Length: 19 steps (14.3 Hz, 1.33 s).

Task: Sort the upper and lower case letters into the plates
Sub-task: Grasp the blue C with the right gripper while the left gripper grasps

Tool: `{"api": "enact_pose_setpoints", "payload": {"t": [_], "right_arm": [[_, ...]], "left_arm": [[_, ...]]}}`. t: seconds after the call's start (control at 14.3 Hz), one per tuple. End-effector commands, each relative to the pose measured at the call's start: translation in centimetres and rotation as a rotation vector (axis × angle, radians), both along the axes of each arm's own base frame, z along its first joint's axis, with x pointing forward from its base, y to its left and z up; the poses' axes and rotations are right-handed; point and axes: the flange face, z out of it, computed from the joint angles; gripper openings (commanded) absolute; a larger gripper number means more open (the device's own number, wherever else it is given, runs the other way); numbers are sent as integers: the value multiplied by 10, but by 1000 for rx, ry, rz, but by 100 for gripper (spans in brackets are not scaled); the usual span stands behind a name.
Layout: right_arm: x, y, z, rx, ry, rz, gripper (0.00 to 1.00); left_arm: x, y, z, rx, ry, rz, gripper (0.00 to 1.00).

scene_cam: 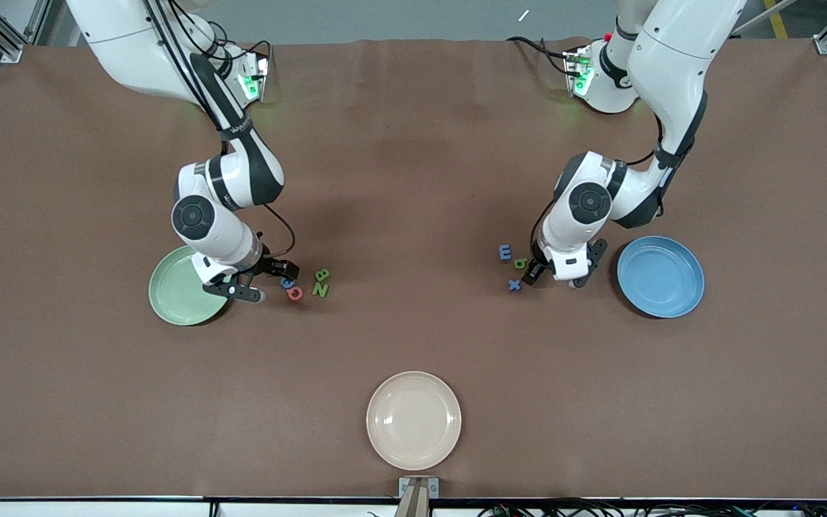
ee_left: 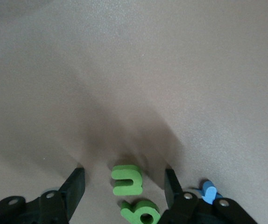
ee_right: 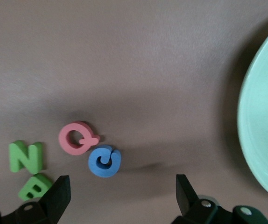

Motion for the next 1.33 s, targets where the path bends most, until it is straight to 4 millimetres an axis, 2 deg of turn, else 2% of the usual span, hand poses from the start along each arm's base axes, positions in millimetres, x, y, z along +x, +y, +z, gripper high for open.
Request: {"api": "enact_pose_setpoints", "payload": {"t": [0.0, 0.28, 0.56, 0.77, 0.98, 1.05, 1.26], "right_arm": [[-6, 4, -9, 6, -16, -12, 99], [-11, 13, -24, -1, -13, -28, 98], [-12, 11, -31, -7, -4, -31, 97], [-12, 10, -33, -8, -1, -31, 97], [-8, 6, -32, -8, -6, -39, 95], [-6, 5, -33, -8, -6, -42, 92], [-1, 6, -34, -8, -13, -41, 85]], "left_arm": [[2, 0, 1, 5, -20, 5, 67], [2, -2, 2, 3, -24, 3, 54], [4, 0, 4, 2, -27, 6, 35], [8, 2, 12, -2, -41, 7, 20], [15, 4, 32, -6, -77, -24, 15], [18, 9, 40, -4, -88, -55, 15], [29, 46, 66, 30, -71, -207, 15]]}}
